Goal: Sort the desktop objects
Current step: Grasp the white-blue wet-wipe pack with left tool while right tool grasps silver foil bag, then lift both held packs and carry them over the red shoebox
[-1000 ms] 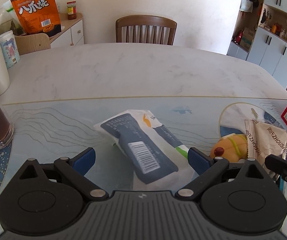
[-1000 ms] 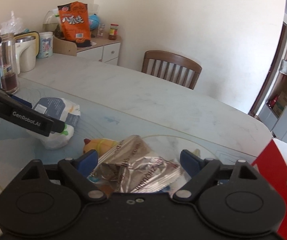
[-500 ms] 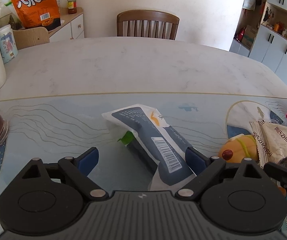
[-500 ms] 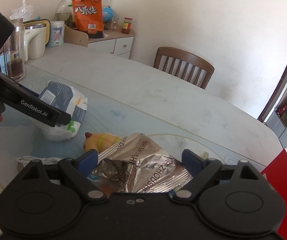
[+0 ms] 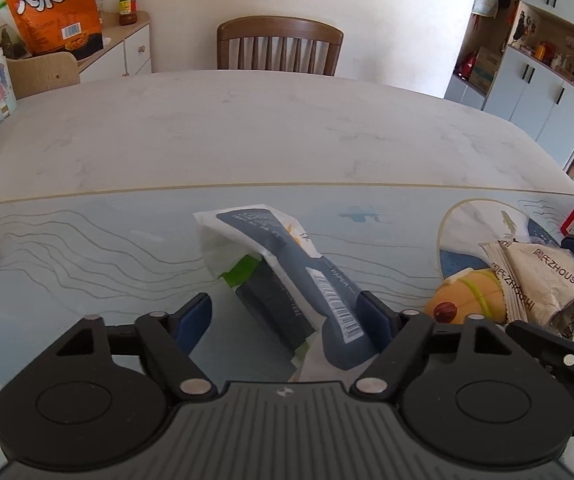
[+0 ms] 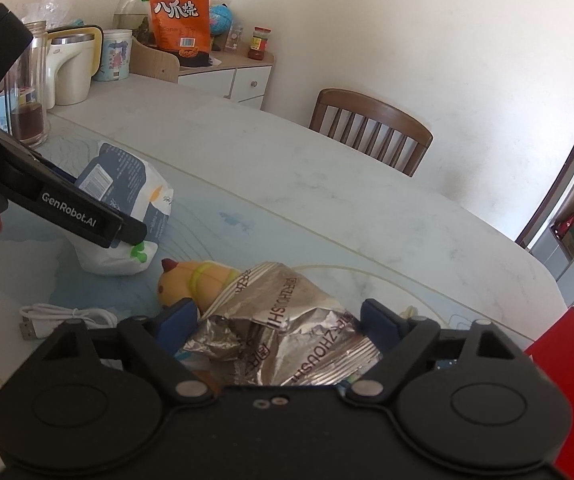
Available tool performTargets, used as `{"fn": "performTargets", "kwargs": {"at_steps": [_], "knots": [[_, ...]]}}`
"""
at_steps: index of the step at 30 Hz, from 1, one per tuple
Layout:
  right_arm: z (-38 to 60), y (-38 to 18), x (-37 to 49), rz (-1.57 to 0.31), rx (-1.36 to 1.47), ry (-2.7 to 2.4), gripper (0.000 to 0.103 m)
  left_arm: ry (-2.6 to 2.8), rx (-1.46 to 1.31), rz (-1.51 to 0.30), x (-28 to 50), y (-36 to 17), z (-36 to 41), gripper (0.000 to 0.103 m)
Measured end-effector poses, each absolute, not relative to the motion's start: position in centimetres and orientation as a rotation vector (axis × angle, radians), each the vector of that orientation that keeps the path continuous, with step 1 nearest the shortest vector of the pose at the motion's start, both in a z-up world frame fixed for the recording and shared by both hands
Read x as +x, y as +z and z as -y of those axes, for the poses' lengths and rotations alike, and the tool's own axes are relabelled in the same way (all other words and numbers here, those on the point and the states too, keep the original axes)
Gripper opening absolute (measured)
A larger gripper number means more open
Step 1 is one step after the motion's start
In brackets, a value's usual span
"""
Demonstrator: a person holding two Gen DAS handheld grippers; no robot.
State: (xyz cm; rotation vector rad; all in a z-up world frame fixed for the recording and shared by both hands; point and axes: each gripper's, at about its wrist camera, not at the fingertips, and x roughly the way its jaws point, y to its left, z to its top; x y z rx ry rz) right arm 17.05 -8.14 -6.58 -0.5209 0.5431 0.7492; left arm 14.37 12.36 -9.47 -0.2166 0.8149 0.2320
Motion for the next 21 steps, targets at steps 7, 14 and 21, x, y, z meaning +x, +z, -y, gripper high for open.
{"fn": "performTargets", "kwargs": {"at_steps": [7,14,21], "knots": [[8.3,-6.5,16.8,-0.529,-0.519,0.736,0.079,0.201,-0.201,-0.795,14.4,-9.1,-11.8,0.05],[8.4,-5.9,16.8,-0.52,-0.516,0.721,0.064,0.188,-0.188,-0.775,14.2,-8.9,-11.5,0.031],[8.3,-5.4,16.6,-0.514,-0.526,0.696,0.051,0.192,-0.204,-0.76,13.9,-8.6,-11.8,0.027]]}}
